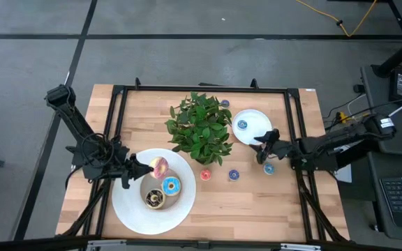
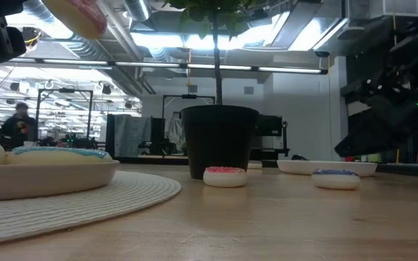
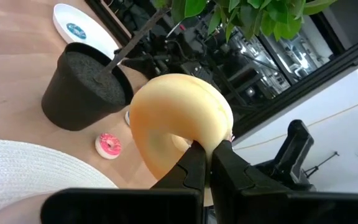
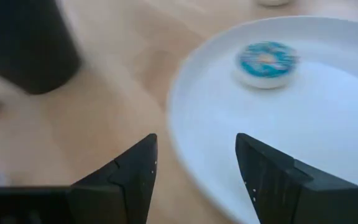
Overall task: Pick & Place donuts
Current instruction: Put the large pink donut on the brown plate
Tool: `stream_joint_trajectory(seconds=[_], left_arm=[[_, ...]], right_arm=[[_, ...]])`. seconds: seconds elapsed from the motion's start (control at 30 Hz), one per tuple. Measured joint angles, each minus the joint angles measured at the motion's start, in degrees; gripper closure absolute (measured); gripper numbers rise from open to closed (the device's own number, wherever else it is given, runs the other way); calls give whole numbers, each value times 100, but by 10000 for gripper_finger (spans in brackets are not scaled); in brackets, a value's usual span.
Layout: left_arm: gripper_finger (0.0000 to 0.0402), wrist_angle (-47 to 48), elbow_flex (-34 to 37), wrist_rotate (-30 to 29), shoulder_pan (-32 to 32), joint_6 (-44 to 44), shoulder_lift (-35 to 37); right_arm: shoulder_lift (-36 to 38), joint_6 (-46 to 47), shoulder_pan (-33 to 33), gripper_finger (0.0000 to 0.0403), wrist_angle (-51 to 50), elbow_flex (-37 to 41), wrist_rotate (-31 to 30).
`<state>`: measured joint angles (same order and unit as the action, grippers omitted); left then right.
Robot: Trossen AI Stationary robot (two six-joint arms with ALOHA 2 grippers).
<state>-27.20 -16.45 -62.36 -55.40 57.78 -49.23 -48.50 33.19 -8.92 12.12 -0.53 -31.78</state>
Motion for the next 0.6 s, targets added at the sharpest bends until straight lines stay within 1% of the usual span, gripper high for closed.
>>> stream_joint_trajectory(seconds=[0.07,0.23,0.37,0.43,0.53,0.6], left_arm=[[398,-1,0,-3,0,0,0],[398,-2,0,-3,0,0,0],[398,-2,0,-2,0,0,0],[398,-2,0,-1,0,0,0],[398,-2,0,2,0,0,0],[398,0,0,2,-2,0,0]], right_arm=[[17,-103,246,185,-44,17,-3],[43,-720,918,185,97,17,104],[104,-1017,1559,185,122,17,150],[141,-1348,1888,185,373,17,360],[204,-1967,2375,185,1034,17,811],[252,-2179,2717,185,1385,17,945]])
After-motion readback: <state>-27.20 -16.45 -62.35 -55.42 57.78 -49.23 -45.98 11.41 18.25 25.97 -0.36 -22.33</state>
